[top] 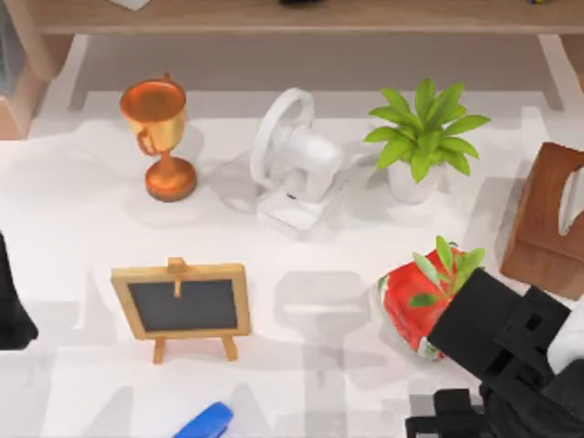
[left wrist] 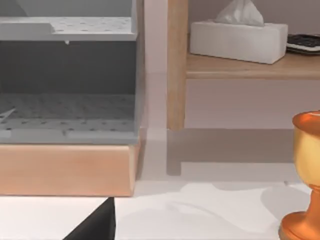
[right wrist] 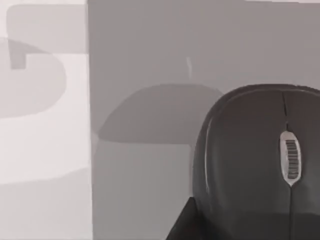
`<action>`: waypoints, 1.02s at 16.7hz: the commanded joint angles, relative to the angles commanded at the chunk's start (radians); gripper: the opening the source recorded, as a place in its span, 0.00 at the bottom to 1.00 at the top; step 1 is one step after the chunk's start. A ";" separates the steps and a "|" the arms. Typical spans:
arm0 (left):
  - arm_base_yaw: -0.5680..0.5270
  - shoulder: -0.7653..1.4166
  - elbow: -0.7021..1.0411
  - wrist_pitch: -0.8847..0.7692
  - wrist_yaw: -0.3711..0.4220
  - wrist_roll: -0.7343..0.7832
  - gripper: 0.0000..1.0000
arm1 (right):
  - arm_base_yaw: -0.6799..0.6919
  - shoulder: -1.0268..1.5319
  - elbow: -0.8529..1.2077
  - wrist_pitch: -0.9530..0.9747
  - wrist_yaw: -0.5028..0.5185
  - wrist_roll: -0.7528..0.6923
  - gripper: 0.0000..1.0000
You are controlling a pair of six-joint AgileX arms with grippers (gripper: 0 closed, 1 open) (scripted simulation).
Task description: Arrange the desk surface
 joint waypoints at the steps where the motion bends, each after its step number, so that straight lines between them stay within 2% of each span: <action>1: 0.000 0.000 0.000 0.000 0.000 0.000 1.00 | -0.001 0.002 -0.002 -0.001 -0.001 0.002 0.00; 5: 0.000 0.000 0.000 0.000 0.000 0.000 1.00 | -0.001 0.002 -0.002 -0.001 -0.001 0.002 0.00; 17: 0.000 0.000 0.000 0.000 0.000 0.000 1.00 | -0.001 0.002 -0.002 -0.001 -0.001 0.002 0.90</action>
